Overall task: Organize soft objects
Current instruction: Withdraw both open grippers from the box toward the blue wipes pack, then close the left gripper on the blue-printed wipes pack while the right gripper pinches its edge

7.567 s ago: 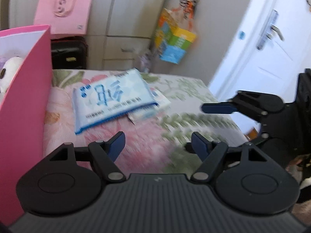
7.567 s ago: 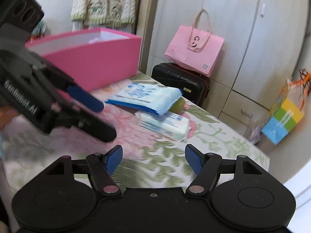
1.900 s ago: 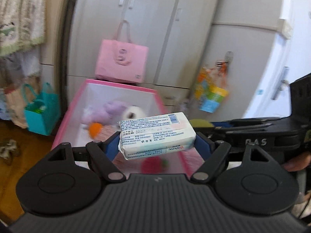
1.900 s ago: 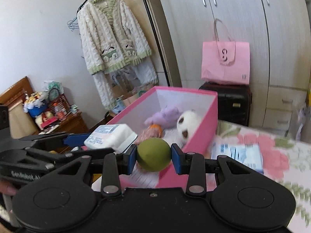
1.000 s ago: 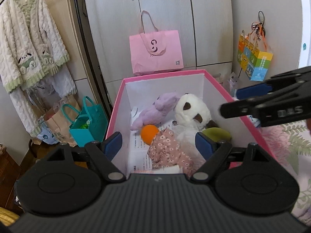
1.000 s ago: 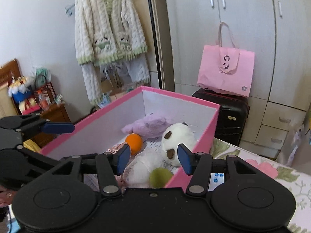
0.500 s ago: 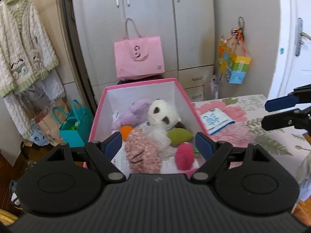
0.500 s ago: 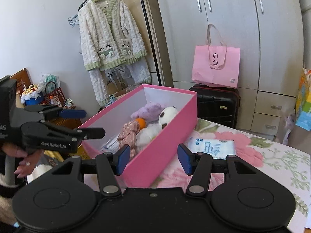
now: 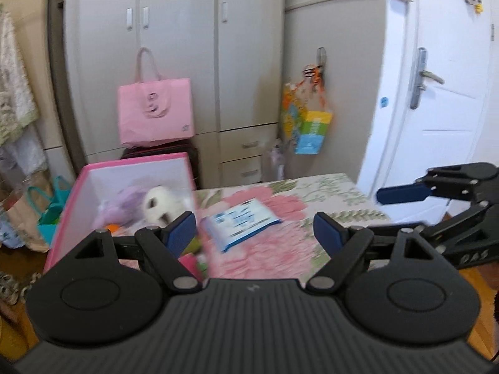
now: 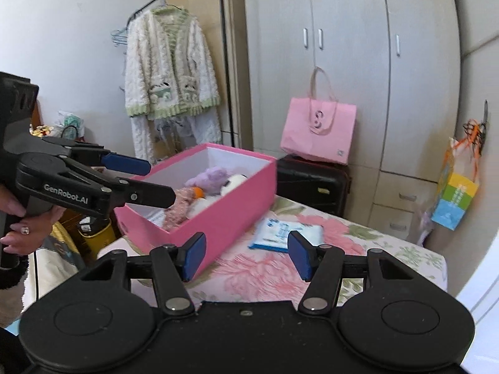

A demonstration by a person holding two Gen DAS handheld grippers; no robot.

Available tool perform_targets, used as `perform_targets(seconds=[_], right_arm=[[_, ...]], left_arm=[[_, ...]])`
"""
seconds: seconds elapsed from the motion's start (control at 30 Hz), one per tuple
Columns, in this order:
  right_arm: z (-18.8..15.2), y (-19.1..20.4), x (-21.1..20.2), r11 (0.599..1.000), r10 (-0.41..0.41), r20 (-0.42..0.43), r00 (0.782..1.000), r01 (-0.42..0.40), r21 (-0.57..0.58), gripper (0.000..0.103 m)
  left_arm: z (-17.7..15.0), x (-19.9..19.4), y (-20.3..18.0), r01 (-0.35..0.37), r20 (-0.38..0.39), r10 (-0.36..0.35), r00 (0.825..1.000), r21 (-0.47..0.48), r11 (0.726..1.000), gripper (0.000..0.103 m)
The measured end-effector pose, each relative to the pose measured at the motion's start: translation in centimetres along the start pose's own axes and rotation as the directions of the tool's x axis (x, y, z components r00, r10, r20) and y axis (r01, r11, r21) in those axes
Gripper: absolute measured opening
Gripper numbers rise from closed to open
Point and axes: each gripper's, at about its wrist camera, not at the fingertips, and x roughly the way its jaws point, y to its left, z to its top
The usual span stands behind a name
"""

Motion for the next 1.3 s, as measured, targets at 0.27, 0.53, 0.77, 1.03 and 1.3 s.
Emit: perform_targets(seconds=[0.27, 0.53, 0.77, 1.03, 1.3], right_arm=[[0.0, -2.6, 2.2, 0.994, -0.007, -0.040, 0.999, 0.003, -0.106, 0.066], [-1.1, -6.7, 5.4, 0.990, -0.001, -0.052, 0.999, -0.006, -0.142, 0.066], [-2.1, -8.6, 8.3, 0.983, 0.023, -0.045, 0.999, -0.031, -0.183, 0.066], [-3.9, -11.0, 12.6, 0.978, 0.059, -0.068, 0.996, -0.072, -0.197, 0.066], [-3.2, -11.4, 18.1, 0.957, 0.099, -0.156, 0.983, -0.137, -0.255, 0.066]], left_arm=[[1.3, 5.2, -2.3, 0.017, 0.038, -0.014, 0.999, -0.082, 0.996, 0.082], [0.3, 11.9, -3.9, -0.135, 0.000, 0.136, 0.991, -0.138, 0.981, 0.082], [-0.6, 16.4, -4.0, -0.179, -0.067, 0.169, 0.983, -0.169, 0.969, 0.082], [-2.8, 20.7, -2.1, -0.282, -0.132, 0.251, 0.959, -0.365, 0.887, 0.082], [-3.0, 23.2, -1.6, -0.382, -0.182, 0.339, 0.923, -0.326, 0.865, 0.082]])
